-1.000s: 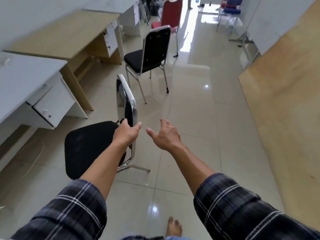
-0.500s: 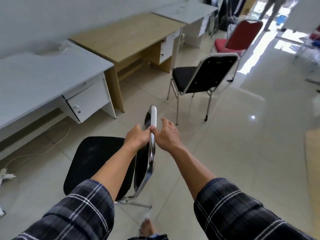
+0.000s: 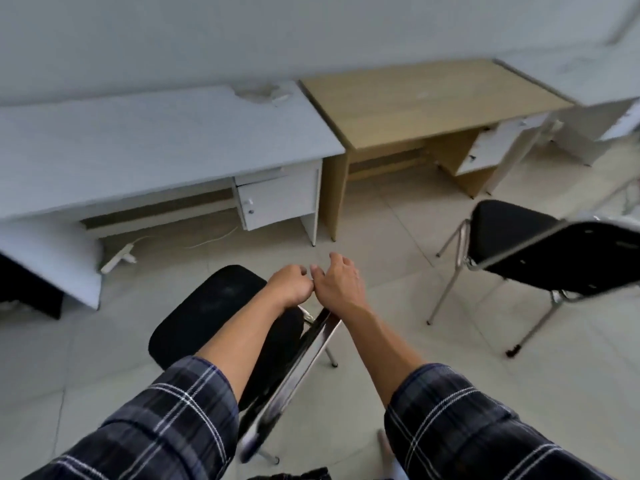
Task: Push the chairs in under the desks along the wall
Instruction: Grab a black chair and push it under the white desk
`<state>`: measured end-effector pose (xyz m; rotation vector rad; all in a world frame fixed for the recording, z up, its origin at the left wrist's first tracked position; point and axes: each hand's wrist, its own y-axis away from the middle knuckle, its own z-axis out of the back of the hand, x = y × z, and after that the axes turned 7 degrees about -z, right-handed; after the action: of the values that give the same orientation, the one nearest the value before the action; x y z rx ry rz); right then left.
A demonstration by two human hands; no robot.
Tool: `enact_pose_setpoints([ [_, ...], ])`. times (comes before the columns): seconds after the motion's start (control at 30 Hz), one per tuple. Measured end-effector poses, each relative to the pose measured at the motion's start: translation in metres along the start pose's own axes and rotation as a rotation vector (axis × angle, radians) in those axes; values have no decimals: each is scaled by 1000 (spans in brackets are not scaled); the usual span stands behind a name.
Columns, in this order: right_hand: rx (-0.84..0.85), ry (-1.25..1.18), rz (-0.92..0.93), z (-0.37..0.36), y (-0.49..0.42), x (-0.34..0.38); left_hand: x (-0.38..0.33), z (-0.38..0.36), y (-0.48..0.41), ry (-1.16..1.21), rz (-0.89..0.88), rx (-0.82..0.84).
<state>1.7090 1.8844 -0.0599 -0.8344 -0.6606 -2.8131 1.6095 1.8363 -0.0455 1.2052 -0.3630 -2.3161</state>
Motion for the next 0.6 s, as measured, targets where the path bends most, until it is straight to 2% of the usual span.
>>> enact_pose_setpoints([
  [0.2,277,145,183,12,-29,-34,-9,-30,9,6,245,-171],
  [0.33,344,197,278,18,-21,-44,1,-56,44,-48,390,-289],
  [0.6,221,373,455,8,10,-48,28,-96,119,-150,722,-625],
])
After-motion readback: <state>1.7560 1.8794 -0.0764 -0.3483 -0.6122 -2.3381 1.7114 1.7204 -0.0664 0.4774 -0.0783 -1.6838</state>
